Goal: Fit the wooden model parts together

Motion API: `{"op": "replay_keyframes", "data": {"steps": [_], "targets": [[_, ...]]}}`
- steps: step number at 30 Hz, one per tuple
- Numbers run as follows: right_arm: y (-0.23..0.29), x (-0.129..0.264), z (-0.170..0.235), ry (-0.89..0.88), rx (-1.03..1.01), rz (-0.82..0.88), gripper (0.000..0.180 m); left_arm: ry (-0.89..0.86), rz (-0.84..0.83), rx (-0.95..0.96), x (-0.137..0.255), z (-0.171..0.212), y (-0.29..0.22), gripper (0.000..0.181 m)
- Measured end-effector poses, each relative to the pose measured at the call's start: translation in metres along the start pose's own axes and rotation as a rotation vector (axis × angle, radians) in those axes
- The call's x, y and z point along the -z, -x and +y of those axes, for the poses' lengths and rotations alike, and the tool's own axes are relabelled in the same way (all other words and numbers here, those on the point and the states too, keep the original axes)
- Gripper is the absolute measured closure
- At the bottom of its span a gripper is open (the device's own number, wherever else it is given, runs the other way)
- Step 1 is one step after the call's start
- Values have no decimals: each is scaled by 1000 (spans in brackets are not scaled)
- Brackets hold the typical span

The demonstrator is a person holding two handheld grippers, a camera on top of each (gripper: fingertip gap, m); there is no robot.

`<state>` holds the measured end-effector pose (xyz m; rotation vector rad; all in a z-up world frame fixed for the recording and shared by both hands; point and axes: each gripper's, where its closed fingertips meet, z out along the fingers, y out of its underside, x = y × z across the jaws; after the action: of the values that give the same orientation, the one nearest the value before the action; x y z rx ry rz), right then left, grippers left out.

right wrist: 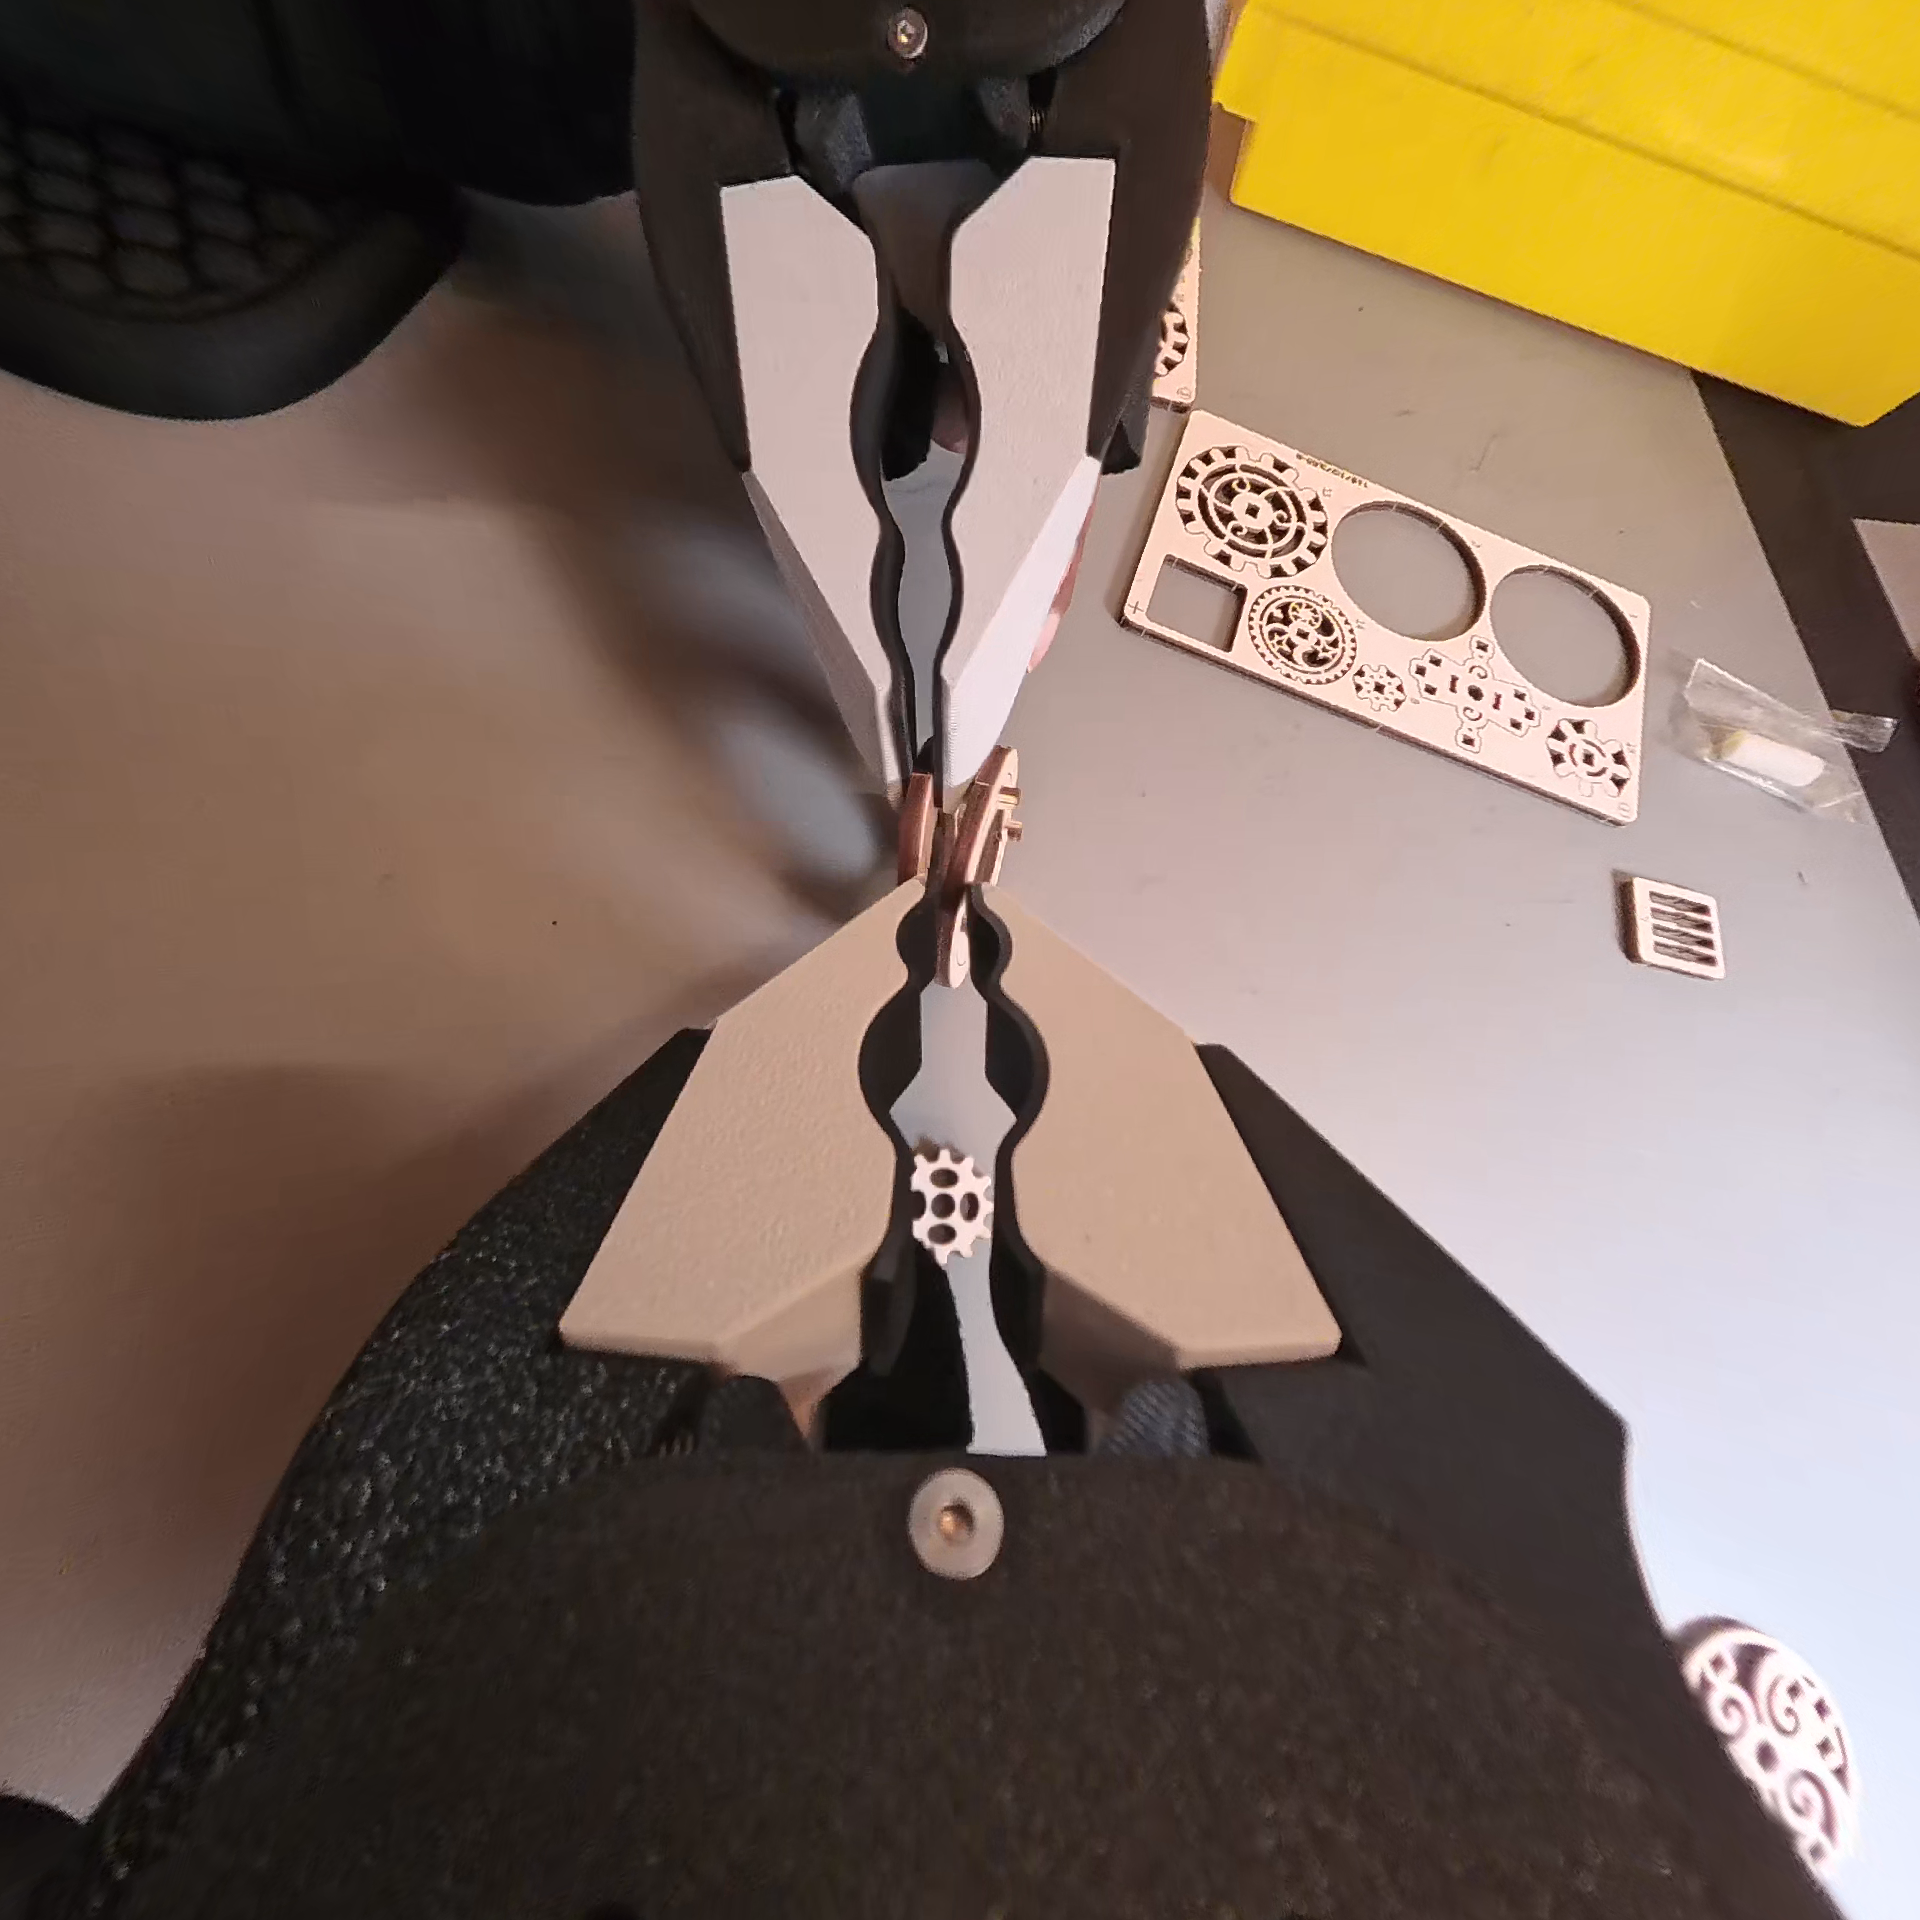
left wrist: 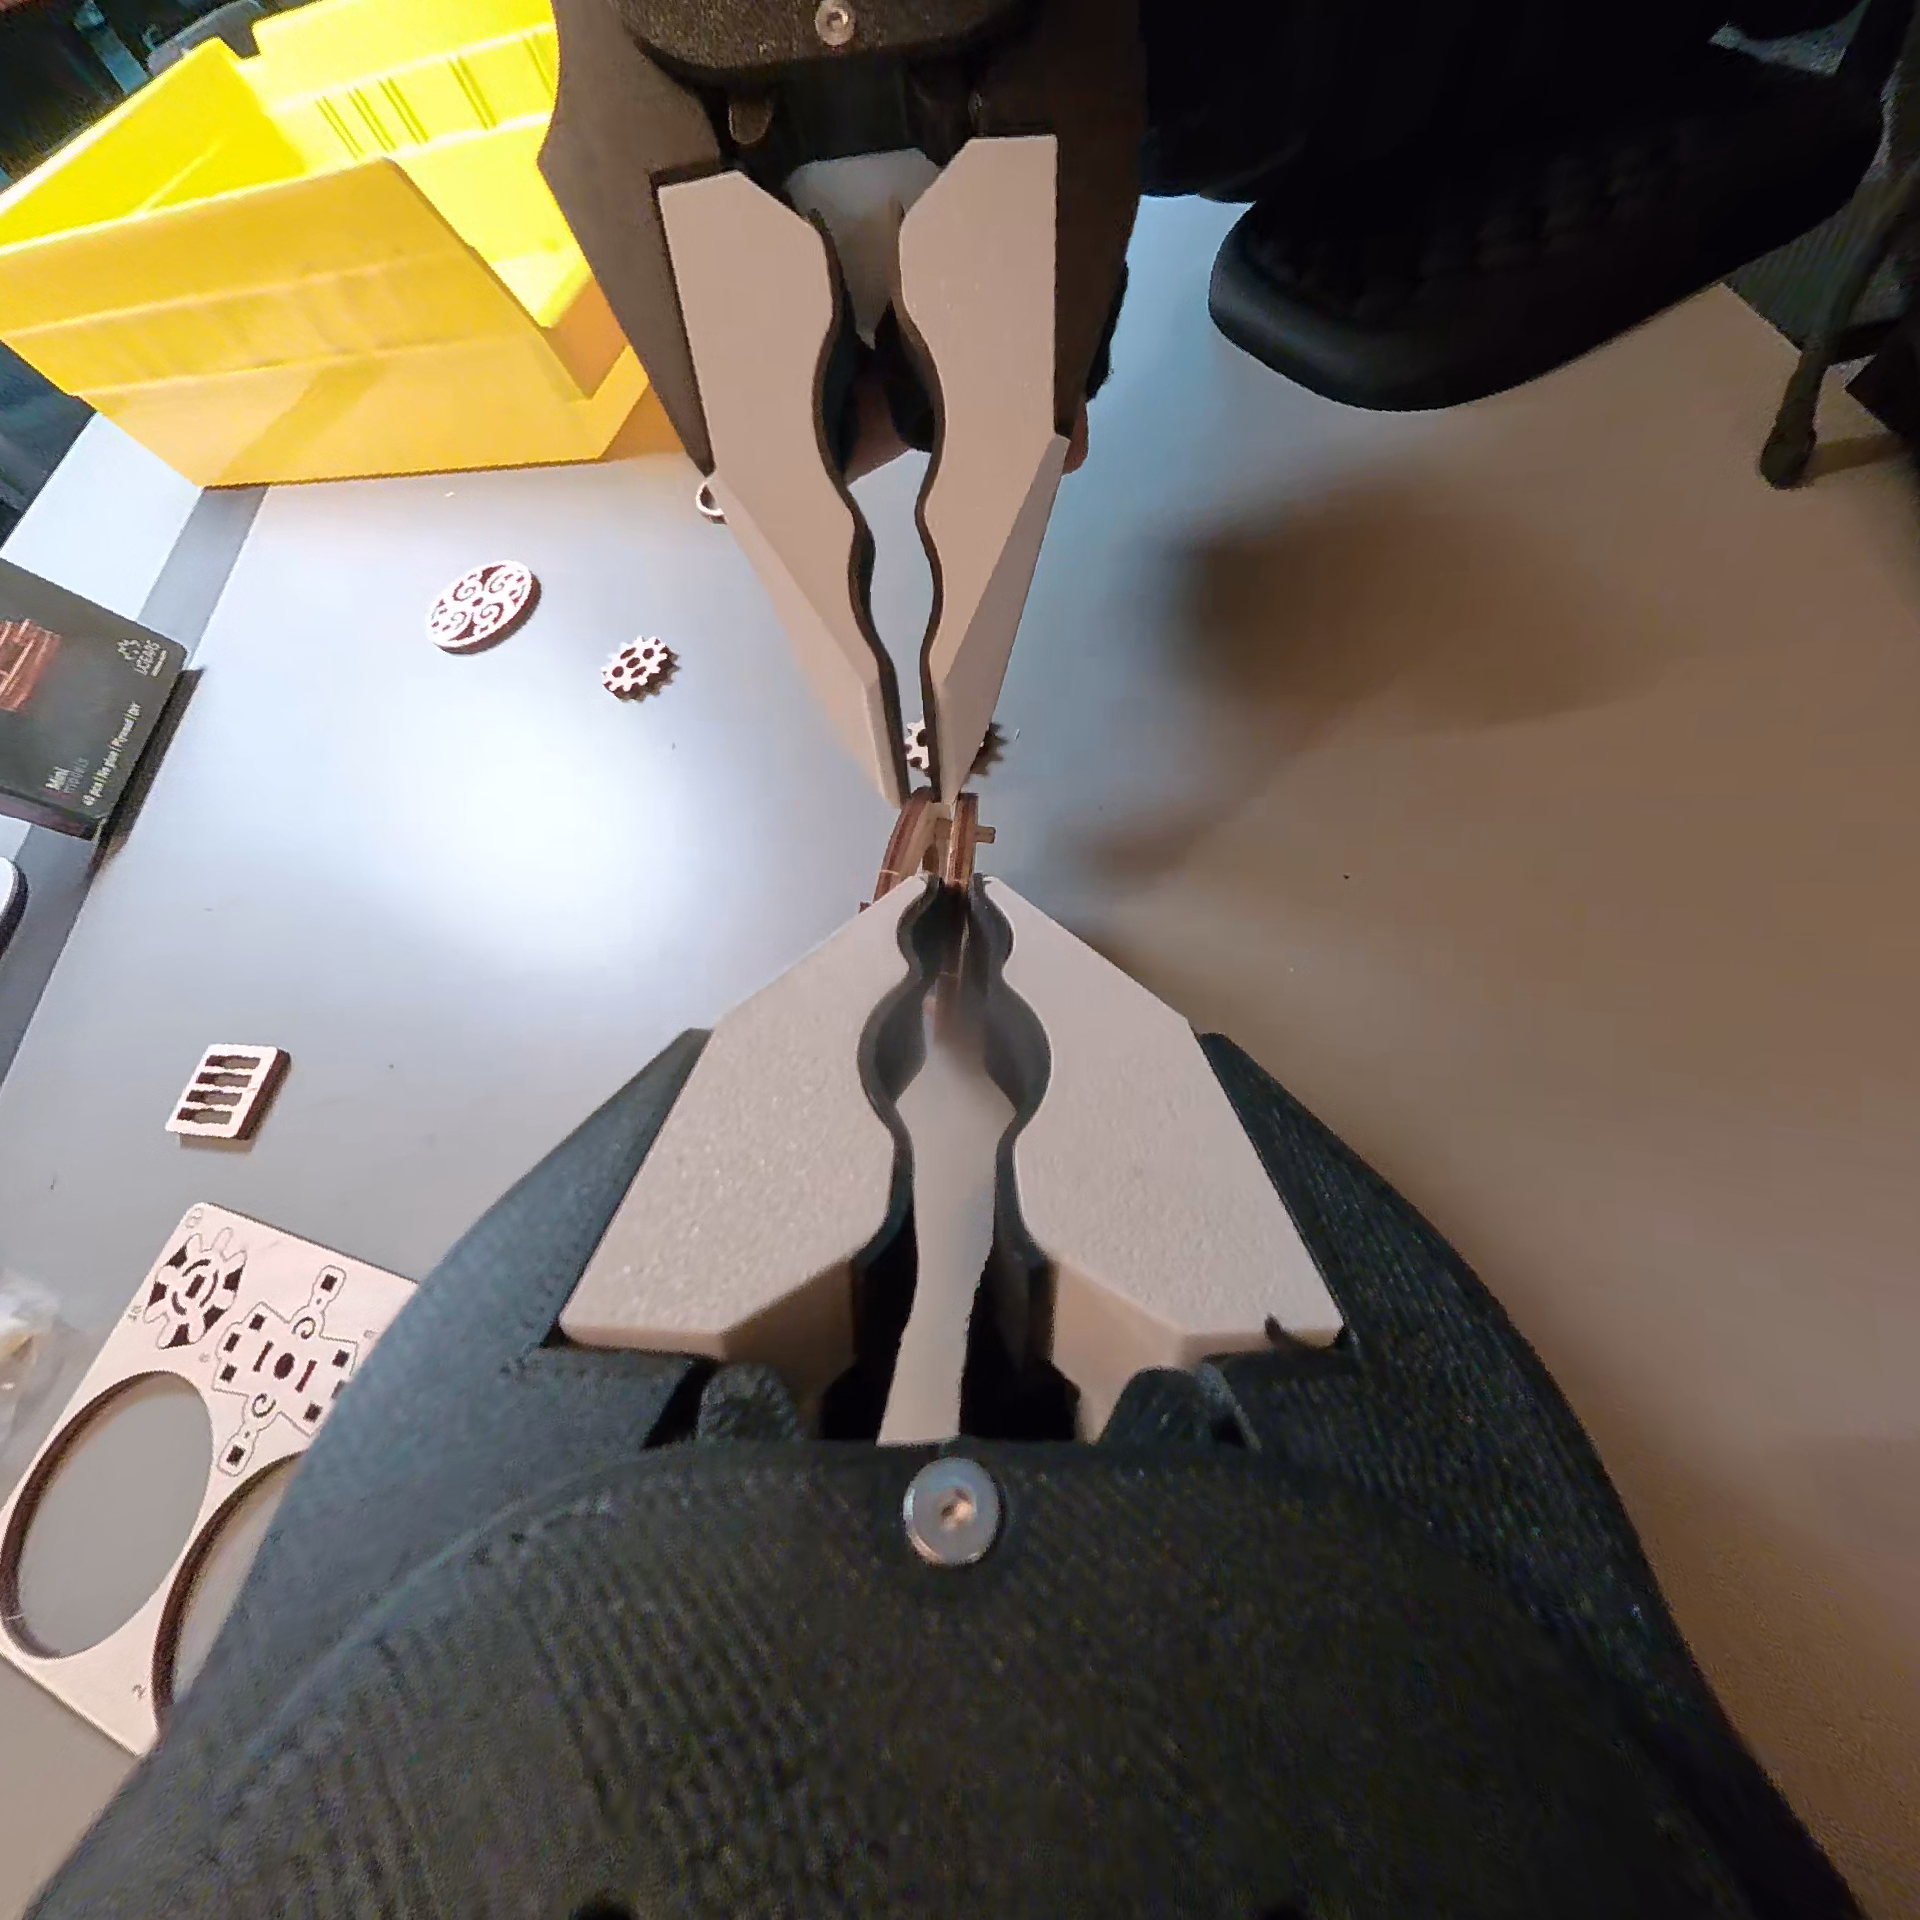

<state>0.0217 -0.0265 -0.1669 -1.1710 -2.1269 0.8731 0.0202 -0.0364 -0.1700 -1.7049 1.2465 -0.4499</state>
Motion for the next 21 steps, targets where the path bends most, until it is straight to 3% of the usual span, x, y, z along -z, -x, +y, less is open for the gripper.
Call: {"op": "replay_keyframes", "data": {"steps": [1, 11, 16, 21], "targets": [[-1, 0, -1, 3, -1, 8, 177, 9, -6, 7, 0, 1, 1, 179], [-4, -22, 15, 149, -31, 81, 178, 169, -97, -86, -7, 2, 3, 175], [-8, -12, 8, 132, -112, 63, 179, 129, -136, -85, 0, -4, 10, 176], [2, 4, 8, 228, -149, 30, 180, 121, -113, -98, -4, -14, 2, 175]]}}
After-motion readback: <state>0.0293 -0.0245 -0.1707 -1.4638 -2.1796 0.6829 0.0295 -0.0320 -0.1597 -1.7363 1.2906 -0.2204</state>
